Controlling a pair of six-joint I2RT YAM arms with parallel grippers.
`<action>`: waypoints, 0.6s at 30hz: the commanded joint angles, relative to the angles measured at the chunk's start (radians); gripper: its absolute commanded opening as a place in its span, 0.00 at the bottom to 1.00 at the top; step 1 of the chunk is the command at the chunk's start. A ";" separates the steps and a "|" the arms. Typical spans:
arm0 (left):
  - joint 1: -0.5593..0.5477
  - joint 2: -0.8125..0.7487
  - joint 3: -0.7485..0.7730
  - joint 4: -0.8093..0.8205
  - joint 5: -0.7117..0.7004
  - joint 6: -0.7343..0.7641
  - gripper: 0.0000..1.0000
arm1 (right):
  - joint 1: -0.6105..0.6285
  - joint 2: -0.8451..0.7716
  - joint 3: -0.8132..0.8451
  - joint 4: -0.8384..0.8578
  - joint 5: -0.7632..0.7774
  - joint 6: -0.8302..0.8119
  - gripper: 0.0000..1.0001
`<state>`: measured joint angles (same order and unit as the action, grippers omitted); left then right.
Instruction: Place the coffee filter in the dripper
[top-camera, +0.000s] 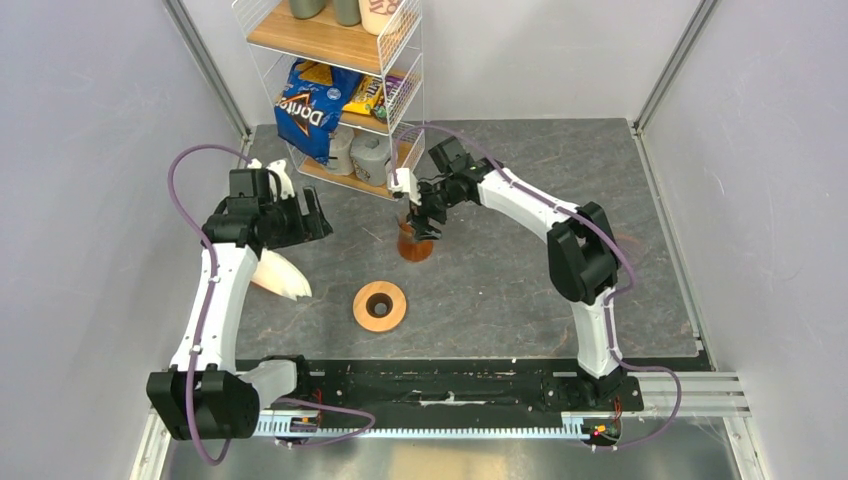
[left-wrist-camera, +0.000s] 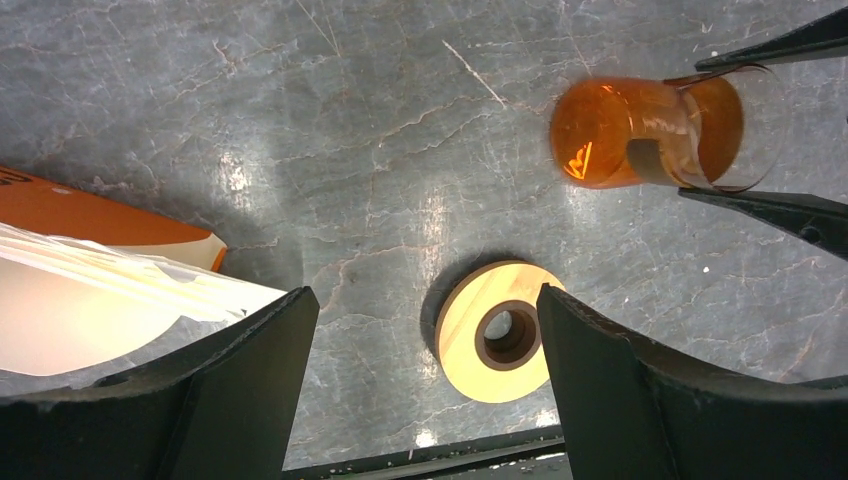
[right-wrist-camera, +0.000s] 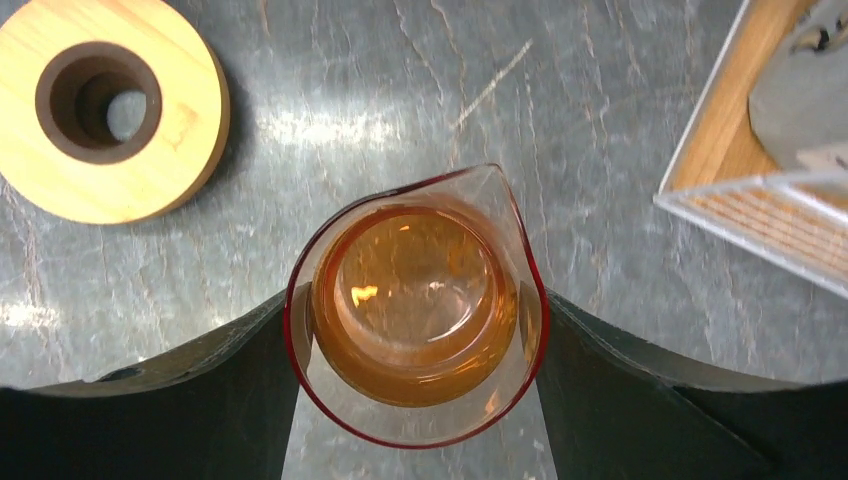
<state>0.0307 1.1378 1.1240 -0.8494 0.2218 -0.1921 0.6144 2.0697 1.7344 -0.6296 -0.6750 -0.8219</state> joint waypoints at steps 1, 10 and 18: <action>0.002 -0.031 -0.028 0.063 0.024 -0.053 0.88 | 0.036 0.055 0.093 -0.007 -0.003 -0.074 0.83; 0.002 -0.034 -0.068 0.074 0.067 -0.058 0.90 | 0.078 0.086 0.145 0.026 -0.020 -0.098 0.97; 0.006 0.013 -0.053 0.148 0.128 -0.077 0.91 | 0.073 -0.025 0.080 0.036 0.018 -0.077 0.97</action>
<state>0.0315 1.1336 1.0565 -0.7895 0.2852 -0.2207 0.6914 2.1494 1.8290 -0.6224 -0.6666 -0.8944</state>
